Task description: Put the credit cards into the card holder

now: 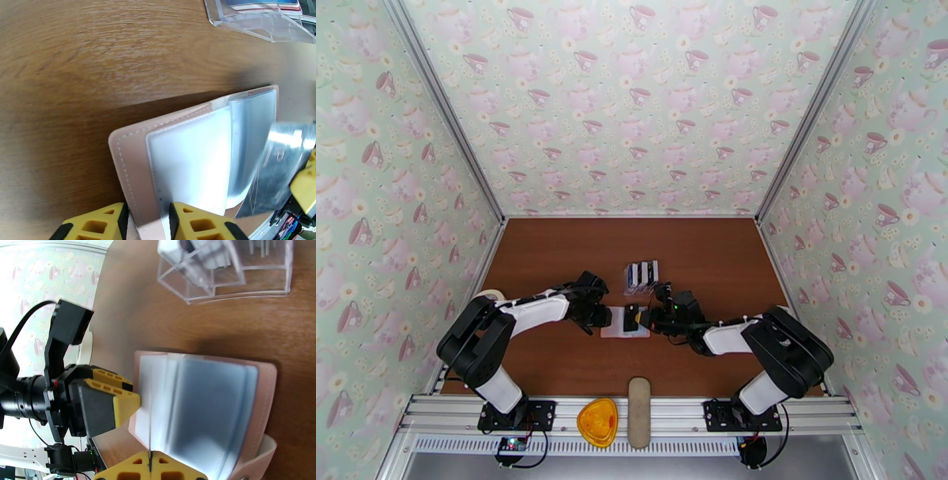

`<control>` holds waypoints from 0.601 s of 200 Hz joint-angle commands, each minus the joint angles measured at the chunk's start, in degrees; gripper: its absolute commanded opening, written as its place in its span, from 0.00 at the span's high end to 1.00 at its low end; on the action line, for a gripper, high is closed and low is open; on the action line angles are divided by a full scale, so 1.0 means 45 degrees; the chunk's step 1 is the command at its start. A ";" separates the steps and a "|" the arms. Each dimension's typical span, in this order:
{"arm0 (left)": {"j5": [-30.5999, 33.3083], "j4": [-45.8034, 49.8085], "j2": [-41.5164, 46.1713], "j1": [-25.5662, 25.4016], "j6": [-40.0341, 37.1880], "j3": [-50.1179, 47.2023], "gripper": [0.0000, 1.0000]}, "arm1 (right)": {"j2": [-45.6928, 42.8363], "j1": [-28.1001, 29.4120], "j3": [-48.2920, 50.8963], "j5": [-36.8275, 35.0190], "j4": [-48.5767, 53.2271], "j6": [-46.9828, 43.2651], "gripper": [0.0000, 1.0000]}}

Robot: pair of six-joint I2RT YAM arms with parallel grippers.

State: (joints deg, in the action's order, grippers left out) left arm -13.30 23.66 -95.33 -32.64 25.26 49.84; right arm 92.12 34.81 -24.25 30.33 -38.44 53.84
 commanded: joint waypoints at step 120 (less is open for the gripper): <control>0.0536 0.0523 -0.0826 0.0105 -0.0144 -0.0204 0.71 | 0.2068 -0.0462 0.0260 0.1556 -0.2913 0.0659 1.00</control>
State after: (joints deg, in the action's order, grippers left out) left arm -13.04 23.99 -95.79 -32.56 25.23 49.98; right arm 99.98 32.86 -23.62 35.38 -47.92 55.55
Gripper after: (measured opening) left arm 0.292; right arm 0.048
